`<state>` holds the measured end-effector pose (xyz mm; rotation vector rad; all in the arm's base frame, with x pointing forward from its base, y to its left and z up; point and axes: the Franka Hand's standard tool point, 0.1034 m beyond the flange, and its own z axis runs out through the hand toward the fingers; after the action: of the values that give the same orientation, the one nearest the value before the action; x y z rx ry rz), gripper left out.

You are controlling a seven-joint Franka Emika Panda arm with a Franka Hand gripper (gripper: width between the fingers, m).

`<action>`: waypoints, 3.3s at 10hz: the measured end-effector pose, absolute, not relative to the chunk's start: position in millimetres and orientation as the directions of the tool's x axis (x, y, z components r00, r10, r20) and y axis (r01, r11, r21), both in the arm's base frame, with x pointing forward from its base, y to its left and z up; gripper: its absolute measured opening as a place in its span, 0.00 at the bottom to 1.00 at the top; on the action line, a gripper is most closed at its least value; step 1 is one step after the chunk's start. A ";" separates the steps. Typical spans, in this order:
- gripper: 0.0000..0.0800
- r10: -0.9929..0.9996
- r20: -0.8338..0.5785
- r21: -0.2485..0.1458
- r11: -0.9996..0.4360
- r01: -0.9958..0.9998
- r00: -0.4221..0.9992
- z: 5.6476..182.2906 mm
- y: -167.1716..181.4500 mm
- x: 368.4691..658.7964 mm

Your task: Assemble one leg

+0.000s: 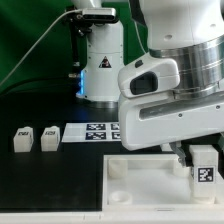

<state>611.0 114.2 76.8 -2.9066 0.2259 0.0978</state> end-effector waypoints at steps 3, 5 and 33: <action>0.39 -0.578 -0.154 -0.189 -0.779 -0.598 0.801 75.0 112.6 614.3; 0.37 -0.857 -0.265 -0.129 -0.423 -0.897 0.442 73.5 120.4 614.4; 0.39 -0.950 -0.271 -0.146 -0.119 -0.982 0.156 74.9 116.3 622.4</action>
Offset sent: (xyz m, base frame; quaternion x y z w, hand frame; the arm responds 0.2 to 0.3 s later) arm 0.0014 -0.0081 -0.0036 0.0170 0.0200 0.4560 0.8896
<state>622.4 116.3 74.9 -2.1487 1.8642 0.1585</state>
